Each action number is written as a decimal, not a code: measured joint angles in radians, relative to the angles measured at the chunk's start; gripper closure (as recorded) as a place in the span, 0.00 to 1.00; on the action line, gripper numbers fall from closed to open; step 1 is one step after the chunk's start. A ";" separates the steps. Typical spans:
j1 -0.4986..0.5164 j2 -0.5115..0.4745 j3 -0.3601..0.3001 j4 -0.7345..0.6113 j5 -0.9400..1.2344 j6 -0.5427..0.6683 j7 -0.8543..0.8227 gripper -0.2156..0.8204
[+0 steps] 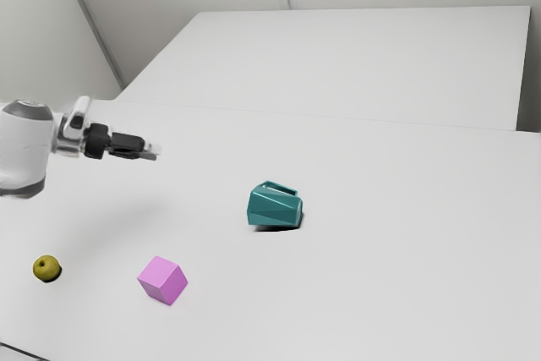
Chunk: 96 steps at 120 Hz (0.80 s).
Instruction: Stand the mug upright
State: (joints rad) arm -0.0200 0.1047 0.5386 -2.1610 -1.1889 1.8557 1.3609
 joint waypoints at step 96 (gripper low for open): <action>-0.105 0.070 -0.003 -0.209 -0.249 -0.032 0.766 0.21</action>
State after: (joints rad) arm -0.1248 0.1747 0.5358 -2.3703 -1.4381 1.8234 2.1270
